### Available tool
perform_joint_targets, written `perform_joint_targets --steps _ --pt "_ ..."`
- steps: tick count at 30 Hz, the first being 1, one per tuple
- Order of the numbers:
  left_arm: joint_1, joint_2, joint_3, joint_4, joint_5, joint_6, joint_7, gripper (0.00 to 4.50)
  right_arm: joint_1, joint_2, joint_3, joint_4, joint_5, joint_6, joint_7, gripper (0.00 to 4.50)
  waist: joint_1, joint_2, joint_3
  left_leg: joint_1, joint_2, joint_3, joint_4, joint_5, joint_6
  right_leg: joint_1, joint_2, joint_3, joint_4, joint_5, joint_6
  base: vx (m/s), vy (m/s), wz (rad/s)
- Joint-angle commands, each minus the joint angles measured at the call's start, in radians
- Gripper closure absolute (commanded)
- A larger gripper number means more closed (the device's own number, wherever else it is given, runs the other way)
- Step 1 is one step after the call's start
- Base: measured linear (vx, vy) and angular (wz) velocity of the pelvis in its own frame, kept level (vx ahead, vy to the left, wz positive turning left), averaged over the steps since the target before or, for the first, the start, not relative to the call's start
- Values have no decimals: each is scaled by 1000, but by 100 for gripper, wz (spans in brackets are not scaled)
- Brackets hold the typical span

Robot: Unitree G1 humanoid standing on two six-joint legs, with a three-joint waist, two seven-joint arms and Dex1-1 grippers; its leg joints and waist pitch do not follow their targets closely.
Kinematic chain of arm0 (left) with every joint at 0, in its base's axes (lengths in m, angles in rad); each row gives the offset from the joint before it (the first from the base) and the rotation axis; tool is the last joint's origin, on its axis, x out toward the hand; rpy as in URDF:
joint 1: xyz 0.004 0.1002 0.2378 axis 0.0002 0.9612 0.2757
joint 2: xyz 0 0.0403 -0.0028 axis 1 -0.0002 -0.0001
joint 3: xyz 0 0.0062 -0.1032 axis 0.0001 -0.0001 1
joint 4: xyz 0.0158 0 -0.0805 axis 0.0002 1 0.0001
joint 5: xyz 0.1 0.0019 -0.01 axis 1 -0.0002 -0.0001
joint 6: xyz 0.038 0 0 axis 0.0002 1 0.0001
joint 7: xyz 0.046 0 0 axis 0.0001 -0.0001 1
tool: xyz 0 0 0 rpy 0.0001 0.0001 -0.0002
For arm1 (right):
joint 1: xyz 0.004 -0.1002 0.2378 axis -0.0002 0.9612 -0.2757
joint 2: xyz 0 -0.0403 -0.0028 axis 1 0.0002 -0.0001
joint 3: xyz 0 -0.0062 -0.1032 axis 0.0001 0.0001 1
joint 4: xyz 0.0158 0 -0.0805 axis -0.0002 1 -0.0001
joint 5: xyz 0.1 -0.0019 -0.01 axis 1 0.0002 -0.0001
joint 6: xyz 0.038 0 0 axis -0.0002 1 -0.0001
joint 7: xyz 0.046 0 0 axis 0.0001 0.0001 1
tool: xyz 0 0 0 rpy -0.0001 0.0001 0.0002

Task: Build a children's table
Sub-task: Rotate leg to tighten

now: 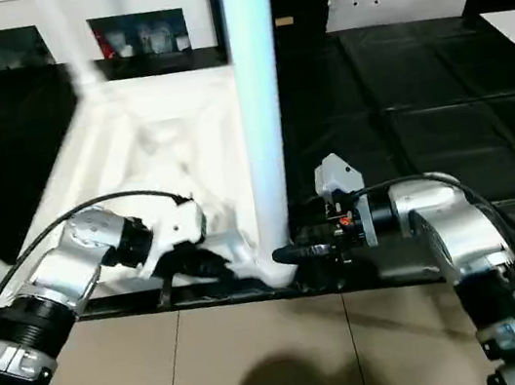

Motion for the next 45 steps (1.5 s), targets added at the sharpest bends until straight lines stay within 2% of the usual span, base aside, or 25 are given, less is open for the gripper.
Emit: perform_joint_targets --steps 1,8,11,16,20,22,24,27,28,29,30,31,33,34,35,36,37,38,39,42,43,45 --pt "-24 -11 -25 -23 2 -40 -36 450 -24 1 12 19 17 -11 29 153 -10 -9 -77 34 55 -20 -72 -227 71 48 -49 30 -64 -238 -256 0 0 0" --pt "-34 -13 -29 0 7 -54 -28 450 -30 1 29 23 29 4 77 199 -14 -11 -76 33 55 -21 -73 -228 75 48 -47 30 -64 -247 -254 0 0 0" --pt "-38 -10 -28 11 11 -61 -25 450 -32 1 33 27 31 9 88 236 -14 -9 -76 35 56 -21 -74 -234 71 46 -46 30 -65 -254 -253 0 0 0" --pt "-40 -9 -26 22 13 -61 -17 450 -24 5 38 15 43 25 93 252 -13 -10 -75 34 56 -20 -75 -237 66 46 -47 31 -66 -262 -251 0 0 0" --pt "-42 -17 -19 29 10 -44 -4 450 -14 26 24 -5 66 71 63 254 -13 -8 -75 35 56 -21 -76 -242 63 45 -47 31 -67 -270 -250 0 0 0" --pt "-47 -33 -9 33 6 -10 25 450 0 54 7 -40 84 110 9 255 -13 -8 -75 35 56 -21 -77 -245 60 45 -47 31 -68 -277 -247 0 0 0" --pt "-64 -68 12 51 6 38 98 450 11 107 -9 -77 81 169 -113 255 -15 -7 -73 38 54 -21 -80 -264 43 41 -45 31 -71 -314 -235 0 0 0" --pt "-88 -117 37 72 17 89 212 450 12 197 -33 -91 24 183 -323 255 -24 -7 -70 38 50 -26 -82 -306 11 38 -48 30 -79 -396 -207 0 0 0" --pt "-94 -129 43 78 20 99 239 450 10 219 -39 -90 9 184 -375 255 -33 -8 -68 39 47 -30 -83 -331 -6 34 -49 28 -83 -439 -191 0 0 0" --pt "-106 -155 56 91 18 124 288 450 4 258 -53 -84 -14 204 -465 255 -47 -11 -68 30 44 -33 -87 -336 -19 39 -47 26 -82 -460 -175 0 0 0" --pt "-113 -172 65 99 17 141 318 450 1 283 -62 -81 -29 219 -521 255 -52 -11 -68 26 43 -36 -88 -341 -23 41 -47 24 -82 -470 -168 0 0 0" --pt "-125 -197 77 114 17 162 369 450 -2 317 -68 -80 -58 226 -599 255 -63 -6 -71 33 42 -36 -85 -358 -25 36 -48 24 -87 -482 -162 0 0 0" --pt "-137 -224 89 135 18 177 421 450 -9 361 -86 -76 -74 244 -688 255 -82 -10 -73 26 38 -36 -83 -354 -18 39 -45 24 -89 -462 -164 0 0 0" --pt "-162 -280 112 186 27 183 541 450 -25 445 -114 -71 -114 260 -863 255 -93 -2 -73 23 34 -33 -79 -333 -6 35 -44 25 -92 -439 -168 0 0 0" --pt "-168 -295 119 200 29 180 569 450 -31 469 -124 -69 -120 269 -912 255 -97 -3 -75 27 35 -31 -79 -332 -7 31 -43 26 -93 -430 -173 0 0 0" --pt "-171 -308 125 209 26 173 584 450 -35 488 -132 -68 -118 262 -943 255 -100 -8 -79 28 32 -31 -76 -323 -3 33 -42 25 -94 -416 -175 0 0 0" --pt "-174 -323 137 220 24 169 608 450 -35 510 -142 -72 -110 249 -966 255 -99 -9 -81 26 32 -30 -76 -296 13 39 -43 26 -92 -375 -183 0 0 0" --pt "-174 -323 137 220 24 169 608 450 -35 510 -142 -72 -110 249 -966 255 -99 -4 -82 25 33 -29 -75 -281 22 41 -42 26 -90 -348 -189 0 0 0" --pt "-180 -342 146 238 29 160 636 450 -33 539 -157 -81 -115 223 -1014 186 -98 -3 -83 23 35 -29 -75 -259 38 44 -42 27 -87 -295 -203 0 0 0" --pt "-180 -345 143 247 38 155 642 450 -26 546 -158 -89 -125 223 -1031 186 -98 -3 -89 21 36 -26 -70 -184 79 51 -40 26 -73 -164 -238 0 0 0" --pt "-176 -336 139 250 43 145 635 450 -12 542 -163 -99 -135 224 -1042 158 -97 -1 -89 20 38 -26 -70 -160 95 54 -40 25 -68 -122 -252 0 0 0" --pt "-173 -309 130 260 53 109 608 450 19 517 -179 -122 -149 218 -1043 144 -93 -5 -87 22 39 -24 -70 -141 119 56 -41 25 -68 -99 -264 0 0 0"
